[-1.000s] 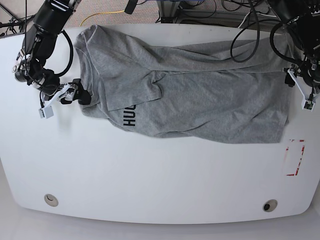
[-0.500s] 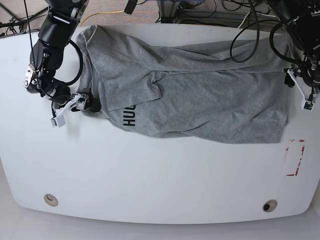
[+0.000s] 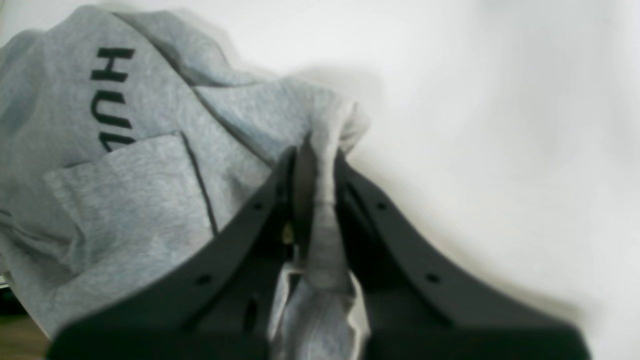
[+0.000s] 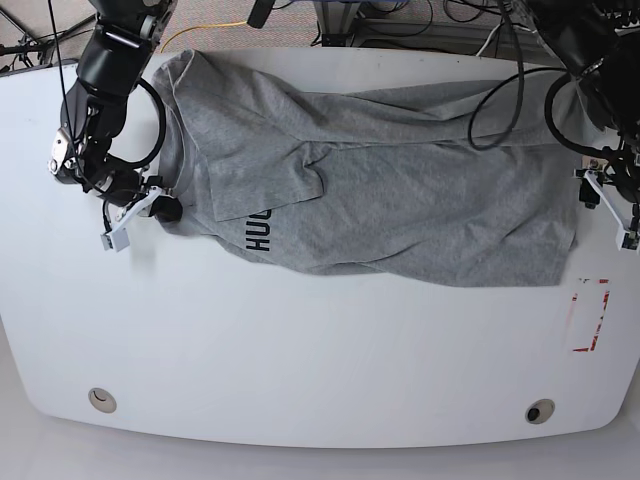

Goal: Fold the T-shirt properly
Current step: 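Grasp the shirt's hem corners with both grippers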

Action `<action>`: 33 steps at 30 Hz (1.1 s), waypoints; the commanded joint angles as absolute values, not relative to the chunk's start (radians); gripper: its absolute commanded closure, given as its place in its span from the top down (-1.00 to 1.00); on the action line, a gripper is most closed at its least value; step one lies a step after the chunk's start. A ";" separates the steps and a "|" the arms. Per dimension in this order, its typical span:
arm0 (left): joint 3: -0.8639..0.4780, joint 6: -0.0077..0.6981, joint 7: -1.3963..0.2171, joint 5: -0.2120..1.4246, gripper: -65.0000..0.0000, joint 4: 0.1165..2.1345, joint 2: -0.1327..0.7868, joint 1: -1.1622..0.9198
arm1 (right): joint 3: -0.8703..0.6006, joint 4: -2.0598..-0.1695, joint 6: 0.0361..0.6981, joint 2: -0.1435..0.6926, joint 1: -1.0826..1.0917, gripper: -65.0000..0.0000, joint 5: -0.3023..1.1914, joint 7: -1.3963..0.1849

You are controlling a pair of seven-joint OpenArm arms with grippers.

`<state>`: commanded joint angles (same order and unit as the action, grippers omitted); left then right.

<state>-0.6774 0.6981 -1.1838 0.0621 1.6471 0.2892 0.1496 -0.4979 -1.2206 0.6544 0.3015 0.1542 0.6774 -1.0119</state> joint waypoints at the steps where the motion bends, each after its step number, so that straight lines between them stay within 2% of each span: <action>1: -0.677 0.698 -1.167 0.064 0.71 1.613 0.289 0.170 | -0.498 -1.221 0.654 0.302 0.153 -1.00 0.677 -1.012; 4: -0.677 0.698 -1.079 0.065 0.85 1.526 0.288 0.193 | -0.498 -1.221 0.654 0.297 0.151 -1.00 0.677 -1.012; 9: -0.673 0.682 -0.980 0.065 0.91 1.382 0.272 0.265 | -0.498 -1.221 0.656 0.297 0.151 -1.00 0.677 -1.012; 17: -0.679 0.668 -0.862 0.067 0.91 1.145 0.272 0.352 | -0.496 -1.221 0.659 0.298 0.151 -1.00 0.677 -1.012; 20: -0.679 0.593 -0.831 0.067 0.92 1.084 0.272 0.381 | -0.496 -1.221 0.661 0.298 0.151 -1.00 0.677 -1.012; 23: -0.679 0.547 -0.797 0.067 0.92 1.053 0.274 0.386 | -0.496 -1.221 0.661 0.298 0.151 -1.00 0.677 -1.012; 33: -0.676 0.549 -0.783 0.067 0.92 0.932 0.274 0.415 | -0.496 -1.221 0.656 0.297 0.151 -1.00 0.677 -1.012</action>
